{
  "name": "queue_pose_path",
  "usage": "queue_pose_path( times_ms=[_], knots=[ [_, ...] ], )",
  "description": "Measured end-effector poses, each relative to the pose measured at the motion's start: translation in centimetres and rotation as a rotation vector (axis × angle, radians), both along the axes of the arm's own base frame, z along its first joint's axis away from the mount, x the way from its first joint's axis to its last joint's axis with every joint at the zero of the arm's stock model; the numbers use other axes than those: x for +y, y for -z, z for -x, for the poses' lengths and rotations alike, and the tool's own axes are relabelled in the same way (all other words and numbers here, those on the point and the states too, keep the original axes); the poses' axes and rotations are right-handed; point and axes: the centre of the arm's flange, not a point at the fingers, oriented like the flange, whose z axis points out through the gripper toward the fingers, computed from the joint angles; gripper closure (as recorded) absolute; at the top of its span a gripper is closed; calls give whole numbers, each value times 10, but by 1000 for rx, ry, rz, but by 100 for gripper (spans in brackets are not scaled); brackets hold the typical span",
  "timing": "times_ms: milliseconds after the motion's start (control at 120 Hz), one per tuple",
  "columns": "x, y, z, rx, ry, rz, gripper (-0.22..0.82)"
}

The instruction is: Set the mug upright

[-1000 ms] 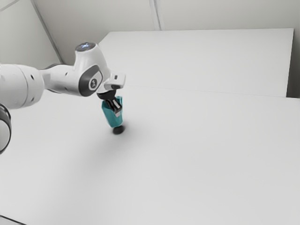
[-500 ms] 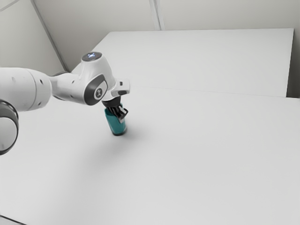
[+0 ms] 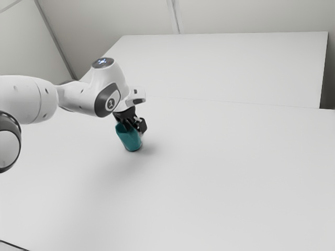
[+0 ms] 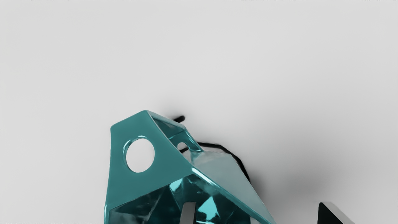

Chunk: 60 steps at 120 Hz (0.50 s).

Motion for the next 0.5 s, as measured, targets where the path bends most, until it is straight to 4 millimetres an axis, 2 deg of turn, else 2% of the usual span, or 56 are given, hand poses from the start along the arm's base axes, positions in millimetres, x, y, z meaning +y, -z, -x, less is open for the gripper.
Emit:
queue_pose_path(
  times_ms=[92, 233, 358, 500],
  knots=[
    [1, -17, 1, -19, -6, -3, 14],
    [5, -59, 7, -59, -19, -8, 7],
    [11, -108, 10, -86, -36, -17, 4],
    [28, -170, 11, -87, -80, -24, 2]
  ],
)
